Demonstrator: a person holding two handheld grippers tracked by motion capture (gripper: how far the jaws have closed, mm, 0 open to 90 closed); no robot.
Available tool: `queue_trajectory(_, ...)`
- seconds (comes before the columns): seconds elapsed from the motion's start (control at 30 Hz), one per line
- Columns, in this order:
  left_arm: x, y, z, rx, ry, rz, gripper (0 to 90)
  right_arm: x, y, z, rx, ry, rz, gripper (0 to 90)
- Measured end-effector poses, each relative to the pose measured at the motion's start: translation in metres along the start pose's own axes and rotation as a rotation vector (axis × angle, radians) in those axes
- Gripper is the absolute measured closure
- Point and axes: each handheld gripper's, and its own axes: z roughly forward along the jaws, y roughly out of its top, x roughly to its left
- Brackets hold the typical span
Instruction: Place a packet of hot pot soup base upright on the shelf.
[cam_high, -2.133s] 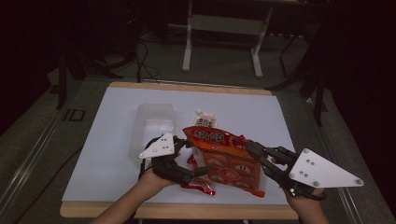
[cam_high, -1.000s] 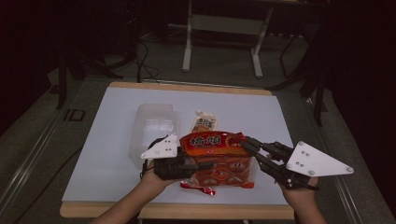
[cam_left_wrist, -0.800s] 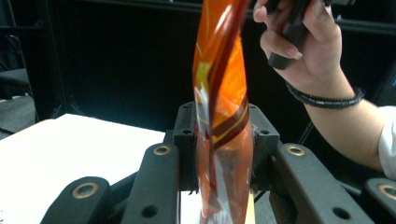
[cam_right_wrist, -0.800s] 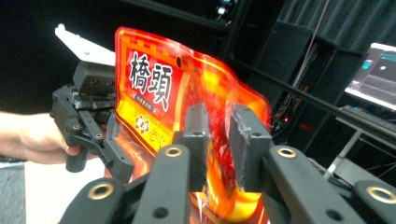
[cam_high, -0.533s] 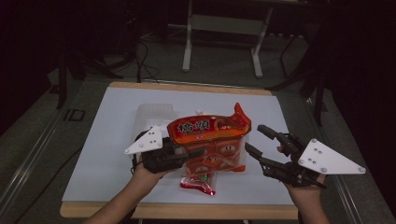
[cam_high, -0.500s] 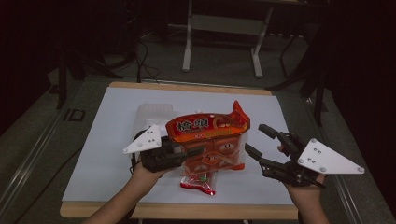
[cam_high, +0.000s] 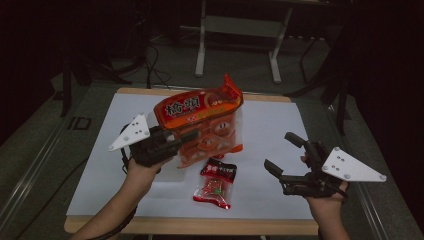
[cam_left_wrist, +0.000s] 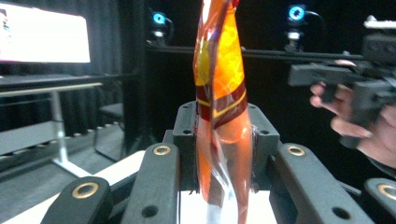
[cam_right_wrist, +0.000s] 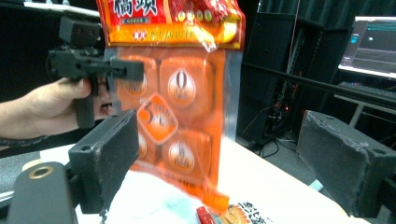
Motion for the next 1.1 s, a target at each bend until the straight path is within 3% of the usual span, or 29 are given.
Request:
queue_trajectory(0.03, 0.005, 0.002, -0.002, -0.010, 0.025, -0.001, 71.8, -0.001, -0.001, 0.000, -0.002, -0.002, 0.003, 12.8)
queue_trajectory(0.1, 0.005, 0.002, -0.002, -0.010, 0.025, -0.001, 71.8, -0.002, -0.003, -0.001, -0.001, -0.007, 0.003, 12.8)
queue_trajectory(0.13, 0.014, 0.004, -0.005, -0.016, 0.064, 0.009, 71.8, -0.003, -0.006, -0.001, 0.013, -0.015, 0.000, 12.8)
queue_trajectory(0.33, 0.028, 0.003, -0.009, -0.031, 0.130, -0.002, 71.8, -0.008, -0.015, -0.002, 0.042, -0.020, 0.032, 13.6)
queue_trajectory(0.73, 0.051, 0.000, -0.018, -0.080, 0.236, -0.020, 71.8, -0.014, -0.024, -0.004, 0.054, -0.042, 0.035, 13.9)
queue_trajectory(0.9, 0.064, -0.007, -0.023, -0.099, 0.282, -0.020, 71.8, -0.015, -0.029, -0.005, 0.064, -0.051, 0.030, 13.9)
queue_trajectory(1.1, 0.081, -0.022, -0.027, -0.086, 0.344, -0.024, 71.7, -0.017, -0.037, -0.005, 0.094, -0.048, 0.048, 14.3)
